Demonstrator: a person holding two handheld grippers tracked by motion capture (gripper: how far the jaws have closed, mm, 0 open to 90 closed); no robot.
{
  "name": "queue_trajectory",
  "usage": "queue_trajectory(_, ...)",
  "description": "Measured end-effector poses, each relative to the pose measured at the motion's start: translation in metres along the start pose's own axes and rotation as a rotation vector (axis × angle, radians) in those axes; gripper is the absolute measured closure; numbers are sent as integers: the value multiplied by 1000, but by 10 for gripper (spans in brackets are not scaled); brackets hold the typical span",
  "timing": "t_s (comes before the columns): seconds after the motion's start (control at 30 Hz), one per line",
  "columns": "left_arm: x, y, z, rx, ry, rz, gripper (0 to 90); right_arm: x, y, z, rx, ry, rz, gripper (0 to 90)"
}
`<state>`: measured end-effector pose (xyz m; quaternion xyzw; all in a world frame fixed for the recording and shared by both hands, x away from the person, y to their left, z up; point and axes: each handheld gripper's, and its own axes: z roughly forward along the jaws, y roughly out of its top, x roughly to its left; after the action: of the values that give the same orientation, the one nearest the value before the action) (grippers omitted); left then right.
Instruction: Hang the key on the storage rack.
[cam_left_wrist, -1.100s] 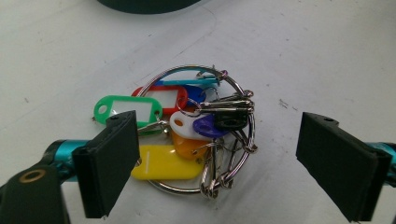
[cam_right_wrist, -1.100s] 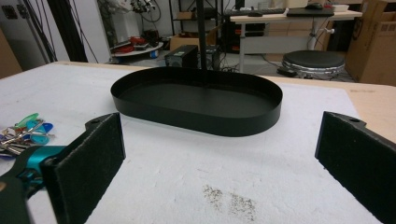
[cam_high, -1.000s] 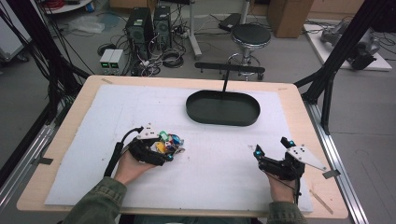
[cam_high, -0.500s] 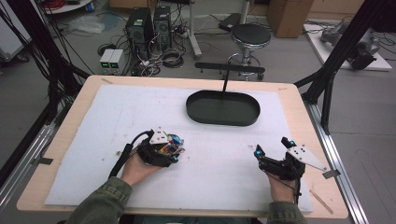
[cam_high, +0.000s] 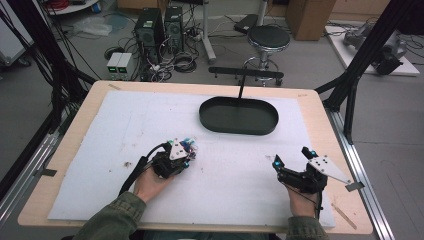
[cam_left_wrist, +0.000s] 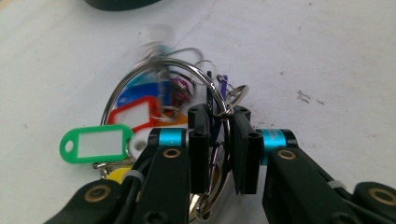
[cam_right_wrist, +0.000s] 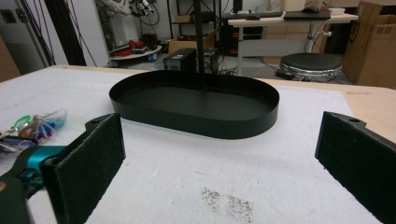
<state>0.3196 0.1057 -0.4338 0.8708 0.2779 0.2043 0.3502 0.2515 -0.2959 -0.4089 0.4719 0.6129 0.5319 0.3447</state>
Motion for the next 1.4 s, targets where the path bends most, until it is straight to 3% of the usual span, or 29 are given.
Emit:
queue_trajectory(0.17, 1, -1, -2, -5, -6, 19, 824, -1, 0, 0, 1, -3, 0, 5)
queue_trajectory(0.3, 4, 0, -6, -34, -26, -8, 827, -1, 0, -1, -2, -2, 2, 4)
queue_trajectory(0.5, 10, 1, -15, -70, -36, -15, 828, -1, 0, 0, 4, -1, -1, 4)
queue_trajectory(0.73, 24, 3, -31, -101, -33, -52, 830, -1, 0, 0, 0, -1, 1, 4)
queue_trajectory(0.83, 35, 2, -41, -133, -43, -108, 830, -1, 0, -1, -4, -1, 1, 5)
queue_trajectory(0.97, 42, 0, -45, -140, -44, -133, 830, -1, 0, -2, -7, -2, 4, 5)
queue_trajectory(1.23, 54, 10, -56, -149, -42, -143, 831, -1, 0, -3, -10, -3, 14, 5)
queue_trajectory(1.4, 56, 21, -63, -153, -33, -120, 833, -2, 0, -3, -15, -2, 14, 4)
